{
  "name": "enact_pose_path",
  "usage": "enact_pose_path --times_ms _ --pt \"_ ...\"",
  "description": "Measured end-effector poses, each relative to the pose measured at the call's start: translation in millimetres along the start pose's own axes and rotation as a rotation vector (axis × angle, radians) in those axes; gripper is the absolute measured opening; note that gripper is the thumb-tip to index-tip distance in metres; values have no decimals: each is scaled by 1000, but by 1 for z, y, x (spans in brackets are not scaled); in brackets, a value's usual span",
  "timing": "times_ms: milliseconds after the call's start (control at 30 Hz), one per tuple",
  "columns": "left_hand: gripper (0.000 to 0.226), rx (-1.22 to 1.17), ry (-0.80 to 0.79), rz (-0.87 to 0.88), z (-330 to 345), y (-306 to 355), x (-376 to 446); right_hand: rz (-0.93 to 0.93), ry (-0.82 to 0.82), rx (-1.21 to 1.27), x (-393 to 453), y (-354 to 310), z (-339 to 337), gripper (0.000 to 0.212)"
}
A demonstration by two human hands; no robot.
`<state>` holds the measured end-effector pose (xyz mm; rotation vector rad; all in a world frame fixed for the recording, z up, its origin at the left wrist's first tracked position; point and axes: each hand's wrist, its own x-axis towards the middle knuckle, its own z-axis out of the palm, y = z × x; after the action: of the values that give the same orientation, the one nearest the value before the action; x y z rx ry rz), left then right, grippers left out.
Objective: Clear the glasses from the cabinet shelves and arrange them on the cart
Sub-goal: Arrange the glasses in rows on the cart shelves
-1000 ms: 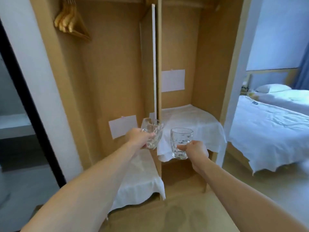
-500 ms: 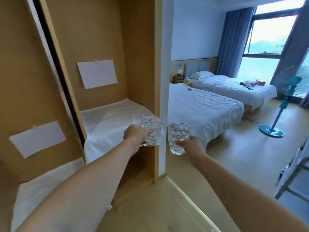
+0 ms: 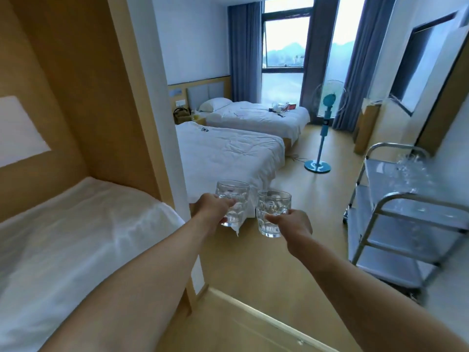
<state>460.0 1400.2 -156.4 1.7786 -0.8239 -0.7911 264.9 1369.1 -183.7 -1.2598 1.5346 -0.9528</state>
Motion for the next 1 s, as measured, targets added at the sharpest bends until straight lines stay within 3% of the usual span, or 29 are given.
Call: enact_pose_path --times_ms 133,433,767,1000 --pt "36 56 -111 1 21 10 58 54 120 52 33 -4 13 26" --pt "27 126 -318 32 114 33 151 194 306 105 116 5 -5 44" --pt "23 42 -434 78 263 91 256 203 418 107 284 3 -59 31" --pt "22 36 -481 50 355 125 340 244 448 101 393 -9 -86 40"
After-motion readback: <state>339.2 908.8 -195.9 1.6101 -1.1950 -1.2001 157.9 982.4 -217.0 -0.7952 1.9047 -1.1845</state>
